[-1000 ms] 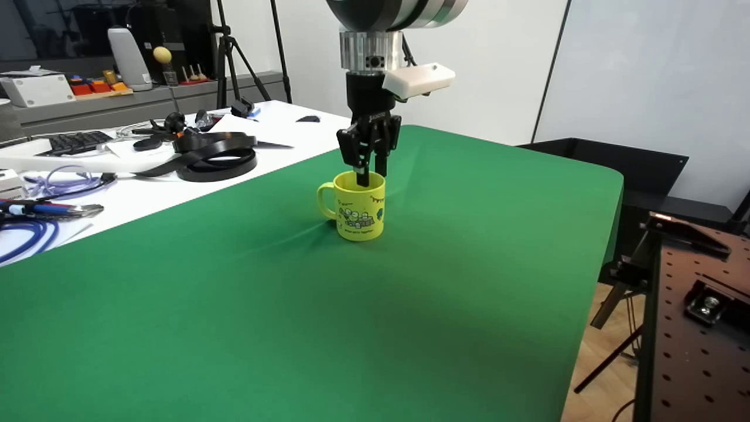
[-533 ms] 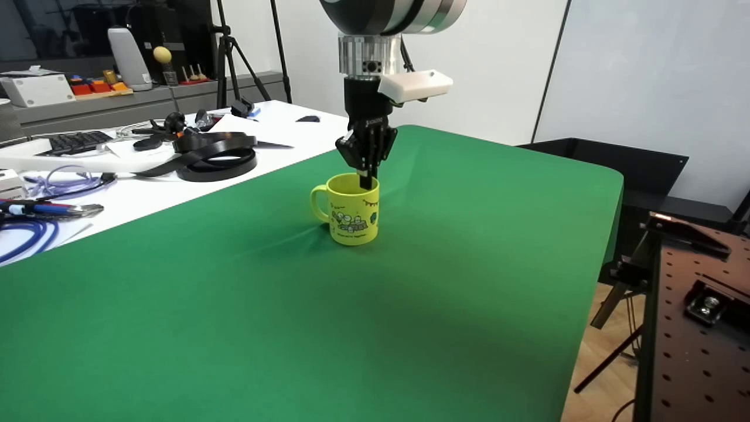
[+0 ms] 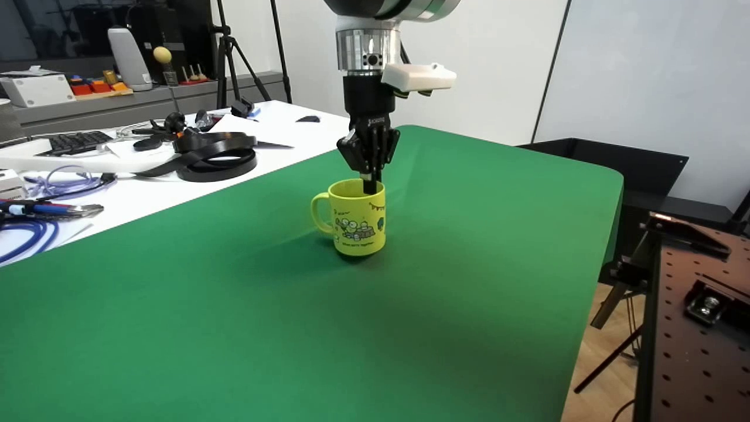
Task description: Move the yellow mug to the center of the table
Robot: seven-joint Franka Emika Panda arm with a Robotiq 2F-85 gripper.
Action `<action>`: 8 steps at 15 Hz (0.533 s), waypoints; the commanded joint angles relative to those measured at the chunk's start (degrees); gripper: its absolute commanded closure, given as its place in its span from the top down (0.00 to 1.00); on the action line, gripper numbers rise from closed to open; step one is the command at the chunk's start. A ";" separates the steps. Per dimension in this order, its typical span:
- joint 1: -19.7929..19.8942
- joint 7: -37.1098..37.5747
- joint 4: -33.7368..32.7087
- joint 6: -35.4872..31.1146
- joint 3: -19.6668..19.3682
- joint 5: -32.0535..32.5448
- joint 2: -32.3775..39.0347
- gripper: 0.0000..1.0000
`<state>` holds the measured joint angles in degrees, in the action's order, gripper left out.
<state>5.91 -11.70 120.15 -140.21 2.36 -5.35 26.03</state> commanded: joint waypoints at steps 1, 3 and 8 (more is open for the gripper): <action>-2.25 2.35 4.59 5.77 -1.28 3.30 -7.57 0.02; -4.05 5.97 6.57 7.28 -2.98 7.49 -9.90 0.02; -4.74 10.09 13.02 1.02 -4.05 10.87 -12.58 0.02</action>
<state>2.07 -5.48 128.44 -134.80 -0.50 3.64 16.55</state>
